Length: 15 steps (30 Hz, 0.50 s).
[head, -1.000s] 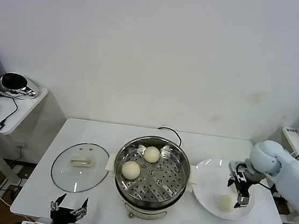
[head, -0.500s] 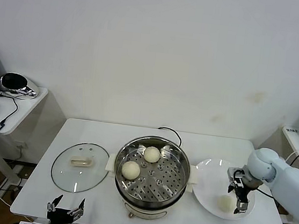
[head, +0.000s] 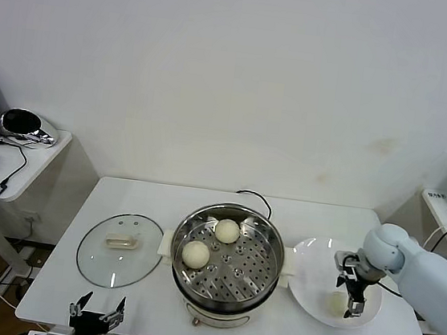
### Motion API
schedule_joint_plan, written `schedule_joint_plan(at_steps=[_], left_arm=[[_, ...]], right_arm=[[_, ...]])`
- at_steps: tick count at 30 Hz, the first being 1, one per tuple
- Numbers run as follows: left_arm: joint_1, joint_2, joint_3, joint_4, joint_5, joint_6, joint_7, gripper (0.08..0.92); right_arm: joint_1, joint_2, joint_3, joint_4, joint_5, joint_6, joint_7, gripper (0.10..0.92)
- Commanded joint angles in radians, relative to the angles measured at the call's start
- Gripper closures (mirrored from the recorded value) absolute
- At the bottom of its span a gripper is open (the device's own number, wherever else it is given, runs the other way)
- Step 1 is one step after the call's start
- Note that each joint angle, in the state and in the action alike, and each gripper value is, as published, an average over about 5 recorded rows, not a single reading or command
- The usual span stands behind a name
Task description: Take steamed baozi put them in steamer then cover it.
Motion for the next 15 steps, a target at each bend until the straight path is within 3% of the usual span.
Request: schedule_joint_plan(at_steps=[1,15], left_arm=[[-0.002,-0.002,0.001,0.008,0.0,-0.001,0.0,0.177],[-0.006,-0.006,0.001,0.017,0.001,-0.002,-0.001,0.177]], right_arm=[[-0.009,0.015,0.003,-0.017,-0.007,-0.002,0.019,0.203],[-0.006,0.022,-0.002,-0.031,-0.006,0.0,0.022,0.219]])
